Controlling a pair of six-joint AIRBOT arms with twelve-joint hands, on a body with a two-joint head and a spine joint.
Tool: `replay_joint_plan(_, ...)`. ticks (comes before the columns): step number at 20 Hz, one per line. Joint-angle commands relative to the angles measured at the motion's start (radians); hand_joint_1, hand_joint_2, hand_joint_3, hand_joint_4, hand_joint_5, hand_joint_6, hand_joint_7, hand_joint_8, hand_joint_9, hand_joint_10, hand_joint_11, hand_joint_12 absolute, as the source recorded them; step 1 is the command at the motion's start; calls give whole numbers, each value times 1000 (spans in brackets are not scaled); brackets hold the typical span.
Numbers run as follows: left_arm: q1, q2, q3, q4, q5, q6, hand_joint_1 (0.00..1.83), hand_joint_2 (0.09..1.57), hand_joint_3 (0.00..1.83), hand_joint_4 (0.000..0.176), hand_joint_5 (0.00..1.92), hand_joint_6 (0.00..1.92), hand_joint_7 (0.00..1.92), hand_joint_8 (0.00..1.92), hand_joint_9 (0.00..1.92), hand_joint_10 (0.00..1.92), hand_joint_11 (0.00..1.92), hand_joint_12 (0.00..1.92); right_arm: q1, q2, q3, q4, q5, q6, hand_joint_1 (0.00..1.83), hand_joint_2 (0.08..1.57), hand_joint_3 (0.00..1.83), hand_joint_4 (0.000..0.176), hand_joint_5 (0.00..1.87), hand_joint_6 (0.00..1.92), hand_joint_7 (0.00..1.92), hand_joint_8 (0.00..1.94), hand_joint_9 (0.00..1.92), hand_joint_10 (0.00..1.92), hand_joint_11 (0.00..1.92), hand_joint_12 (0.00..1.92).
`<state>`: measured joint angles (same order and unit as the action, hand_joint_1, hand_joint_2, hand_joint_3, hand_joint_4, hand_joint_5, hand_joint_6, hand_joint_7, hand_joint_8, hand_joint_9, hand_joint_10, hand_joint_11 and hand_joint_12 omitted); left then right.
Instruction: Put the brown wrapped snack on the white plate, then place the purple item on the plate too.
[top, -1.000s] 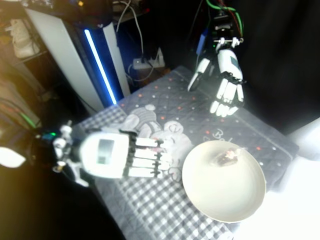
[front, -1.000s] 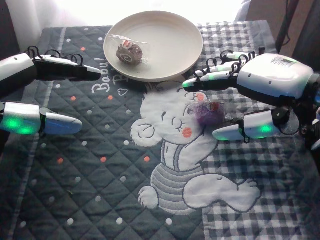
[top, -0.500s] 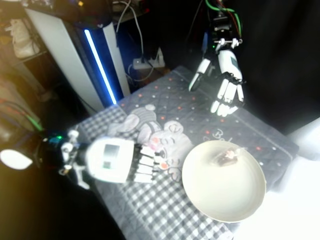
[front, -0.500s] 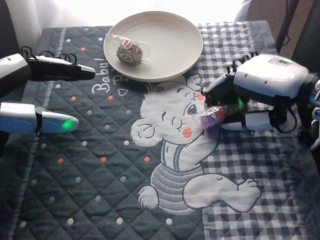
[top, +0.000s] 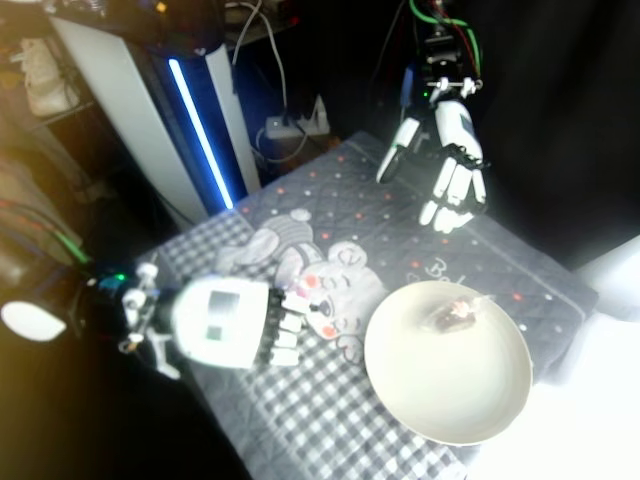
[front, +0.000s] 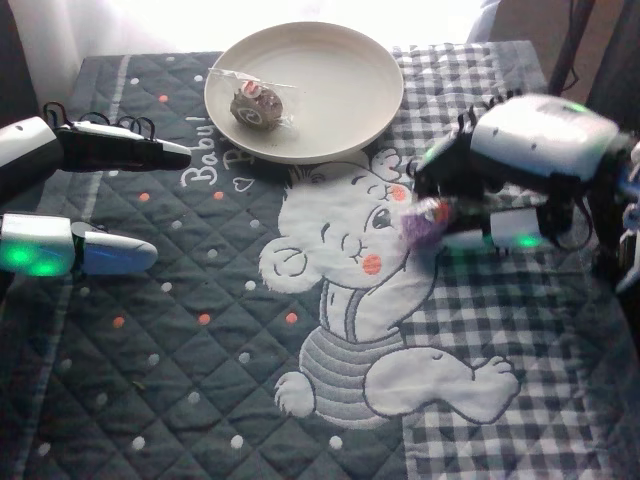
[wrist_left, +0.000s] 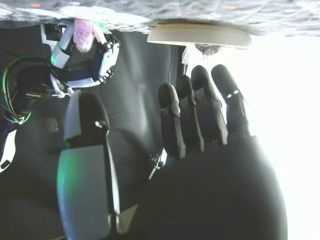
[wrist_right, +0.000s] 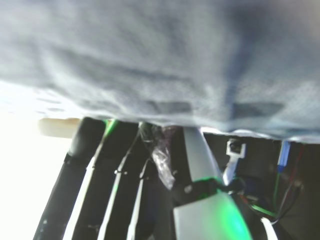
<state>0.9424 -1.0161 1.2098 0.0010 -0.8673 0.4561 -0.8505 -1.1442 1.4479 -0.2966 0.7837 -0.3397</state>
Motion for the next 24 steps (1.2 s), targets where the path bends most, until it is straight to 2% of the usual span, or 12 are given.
replay_joint_plan(1, -5, -7, 0, -21, -124, -7, 896, 967, 0, 38, 597, 1, 516, 4, 472, 4, 0, 1122, 49, -4, 9, 44, 135, 17, 1234, 1117, 2, 0, 956, 888, 1009, 1102, 945, 1198, 846, 1587)
replay_joint_plan(6, 17, -3, -7, -42, -150, -7, 872, 965, 0, 51, 589, 0, 510, 2, 484, 6, 0, 1213, 232, -59, 90, 1, 75, -10, 1222, 1121, 1, 0, 937, 960, 1004, 1086, 845, 1164, 535, 1729)
replay_joint_plan(7, 17, -4, -7, -42, -151, -7, 862, 969, 1, 40, 601, 4, 524, 6, 494, 9, 0, 1214, 275, -89, 122, 1, 40, -29, 1240, 1095, 0, 0, 942, 992, 1130, 814, 931, 849, 449, 1333)
replay_joint_plan(10, 15, -10, -1, -42, -147, -7, 857, 972, 0, 33, 612, 4, 535, 4, 512, 13, 0, 1199, 365, -192, 223, -13, -98, -78, 1263, 1047, 4, 0, 1030, 831, 1245, 619, 1214, 409, 758, 1185)
replay_joint_plan(12, 4, -18, 7, -37, -144, -7, 845, 965, 0, 51, 620, 4, 541, 4, 525, 14, 0, 1220, 389, -244, 279, -26, -181, -86, 1271, 1092, 1, 0, 955, 800, 1116, 967, 1118, 765, 942, 1325)
replay_joint_plan(13, -5, -25, 13, -30, -139, -7, 836, 971, 1, 49, 621, 3, 542, 3, 520, 10, 0, 1229, 393, -266, 304, -28, -219, -90, 955, 993, 0, 0, 651, 258, 709, 373, 765, 442, 561, 1117)
replay_joint_plan(15, -11, -33, 19, -24, -136, -8, 844, 971, 0, 43, 612, 0, 518, 0, 485, 0, 0, 1180, 394, -293, 331, -29, -248, -90, 720, 865, 0, 113, 219, 10, 308, 18, 385, 58, 66, 968)
replay_joint_plan(17, -12, -33, 19, -24, -146, -14, 846, 977, 1, 35, 608, 0, 511, 0, 476, 0, 0, 1155, 394, -295, 332, -37, -255, -90, 672, 838, 0, 163, 70, 2, 146, 5, 173, 19, 2, 560)
replay_joint_plan(18, -10, -32, 18, -25, -151, -17, 841, 982, 2, 33, 602, 1, 507, 0, 459, 8, 0, 1082, 394, -295, 330, -42, -255, -90, 657, 845, 2, 170, 13, 0, 95, 10, 109, 17, 0, 360)
replay_joint_plan(20, -7, -30, 16, -29, -161, -19, 876, 977, 0, 25, 602, 1, 513, 1, 450, 5, 0, 979, 394, -290, 320, -41, -252, -90, 647, 827, 2, 175, 0, 0, 100, 2, 160, 5, 0, 693)
replay_joint_plan(22, -3, -26, 13, -42, -179, -19, 886, 982, 2, 30, 603, 0, 498, 2, 452, 4, 0, 903, 394, -253, 290, -30, -221, -90, 682, 831, 1, 175, 3, 0, 99, 1, 144, 5, 0, 622)
replay_joint_plan(24, 7, -14, 2, -61, -219, -19, 856, 996, 2, 0, 603, 0, 540, 0, 528, 12, 0, 1140, 393, -202, 224, 2, -142, -90, 636, 851, 4, 160, 0, 0, 102, 0, 110, 1, 0, 448)
